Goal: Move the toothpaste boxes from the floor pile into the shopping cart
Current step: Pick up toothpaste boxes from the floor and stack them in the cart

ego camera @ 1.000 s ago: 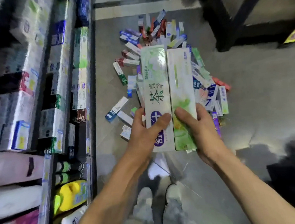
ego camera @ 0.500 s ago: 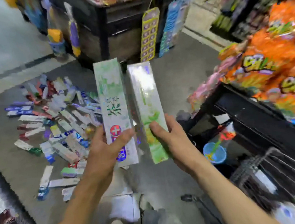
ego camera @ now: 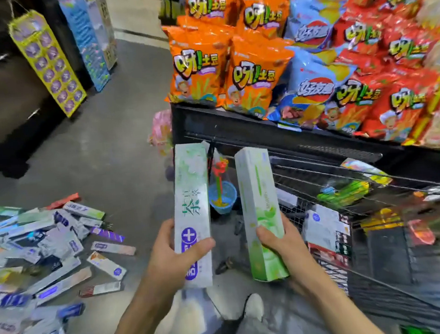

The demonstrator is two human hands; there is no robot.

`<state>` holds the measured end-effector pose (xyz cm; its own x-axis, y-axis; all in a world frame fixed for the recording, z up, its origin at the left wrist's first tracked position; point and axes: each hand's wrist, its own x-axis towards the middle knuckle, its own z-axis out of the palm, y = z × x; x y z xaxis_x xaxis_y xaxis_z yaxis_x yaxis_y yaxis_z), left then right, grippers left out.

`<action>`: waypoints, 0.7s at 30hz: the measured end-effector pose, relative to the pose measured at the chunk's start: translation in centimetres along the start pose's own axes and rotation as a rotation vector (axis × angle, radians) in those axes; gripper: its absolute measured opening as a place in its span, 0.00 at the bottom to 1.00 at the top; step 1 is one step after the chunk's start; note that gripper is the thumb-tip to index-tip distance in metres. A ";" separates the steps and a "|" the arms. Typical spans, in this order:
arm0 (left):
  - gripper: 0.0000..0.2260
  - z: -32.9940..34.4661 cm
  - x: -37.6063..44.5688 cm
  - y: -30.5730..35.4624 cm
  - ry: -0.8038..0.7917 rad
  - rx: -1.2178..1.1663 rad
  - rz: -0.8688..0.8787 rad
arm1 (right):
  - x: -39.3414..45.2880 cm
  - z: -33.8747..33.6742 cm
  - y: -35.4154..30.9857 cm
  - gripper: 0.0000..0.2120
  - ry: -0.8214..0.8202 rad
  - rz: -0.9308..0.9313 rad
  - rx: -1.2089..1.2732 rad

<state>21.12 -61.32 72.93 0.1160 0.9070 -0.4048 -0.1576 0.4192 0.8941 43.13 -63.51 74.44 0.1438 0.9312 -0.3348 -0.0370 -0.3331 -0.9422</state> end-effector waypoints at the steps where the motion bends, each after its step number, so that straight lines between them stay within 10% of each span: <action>1: 0.29 1.9 0.7 -0.3 -0.028 0.032 -0.007 | 0.2 -2.4 0.3 0.30 0.044 0.007 0.012; 9: 0.40 19.3 9.5 -3.1 -0.230 0.311 -0.070 | 4.0 -22.1 2.0 0.35 0.219 0.097 0.055; 21: 0.13 30.9 27.0 -11.9 -0.428 1.066 0.121 | 13.9 -37.1 8.5 0.22 0.278 0.221 -0.137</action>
<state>56.38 -43.09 57.28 0.5120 0.7655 -0.3896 0.6939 -0.1012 0.7129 81.52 -58.94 62.28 0.4106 0.7655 -0.4954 0.0332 -0.5556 -0.8308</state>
